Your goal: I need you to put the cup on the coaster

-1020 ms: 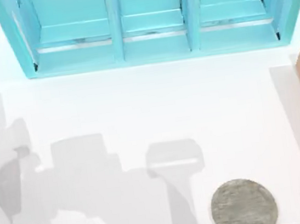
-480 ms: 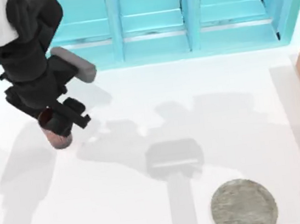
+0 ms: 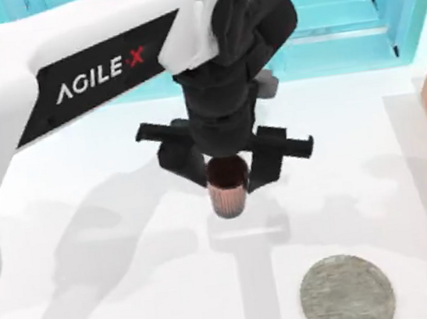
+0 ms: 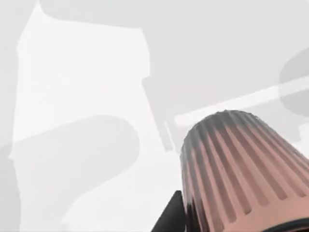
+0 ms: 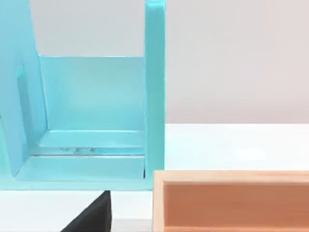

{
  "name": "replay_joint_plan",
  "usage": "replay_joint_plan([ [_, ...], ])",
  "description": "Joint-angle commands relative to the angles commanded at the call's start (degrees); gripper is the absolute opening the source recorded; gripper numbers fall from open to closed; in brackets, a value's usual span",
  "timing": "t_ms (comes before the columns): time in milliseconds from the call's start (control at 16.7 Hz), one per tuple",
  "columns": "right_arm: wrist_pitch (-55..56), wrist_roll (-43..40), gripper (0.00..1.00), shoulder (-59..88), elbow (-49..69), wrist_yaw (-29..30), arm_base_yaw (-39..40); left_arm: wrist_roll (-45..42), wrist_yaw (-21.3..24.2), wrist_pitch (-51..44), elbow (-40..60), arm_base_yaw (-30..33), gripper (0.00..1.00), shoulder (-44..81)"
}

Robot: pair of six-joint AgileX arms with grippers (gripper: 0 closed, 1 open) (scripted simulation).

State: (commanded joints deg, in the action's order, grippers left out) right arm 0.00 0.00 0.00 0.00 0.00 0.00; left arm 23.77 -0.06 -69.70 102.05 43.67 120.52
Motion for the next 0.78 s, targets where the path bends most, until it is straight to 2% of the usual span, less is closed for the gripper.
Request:
replay_joint_plan([
  [240,0.0,0.0,1.00,0.0,0.0,0.0,0.0,19.4,0.0,-2.9,6.6,10.0,0.00,3.4],
  [420,0.0,0.0,1.00,0.0,0.0,0.0,0.0,30.0,0.0,-4.4,10.2,15.5,0.00,5.2],
  [600,0.0,0.0,1.00,0.0,0.0,0.0,0.0,36.4,0.0,-5.4,12.4,18.9,0.00,6.3],
  [780,0.0,0.0,1.00,0.0,0.0,0.0,0.0,37.9,0.0,-5.6,12.9,19.7,0.00,6.6],
])
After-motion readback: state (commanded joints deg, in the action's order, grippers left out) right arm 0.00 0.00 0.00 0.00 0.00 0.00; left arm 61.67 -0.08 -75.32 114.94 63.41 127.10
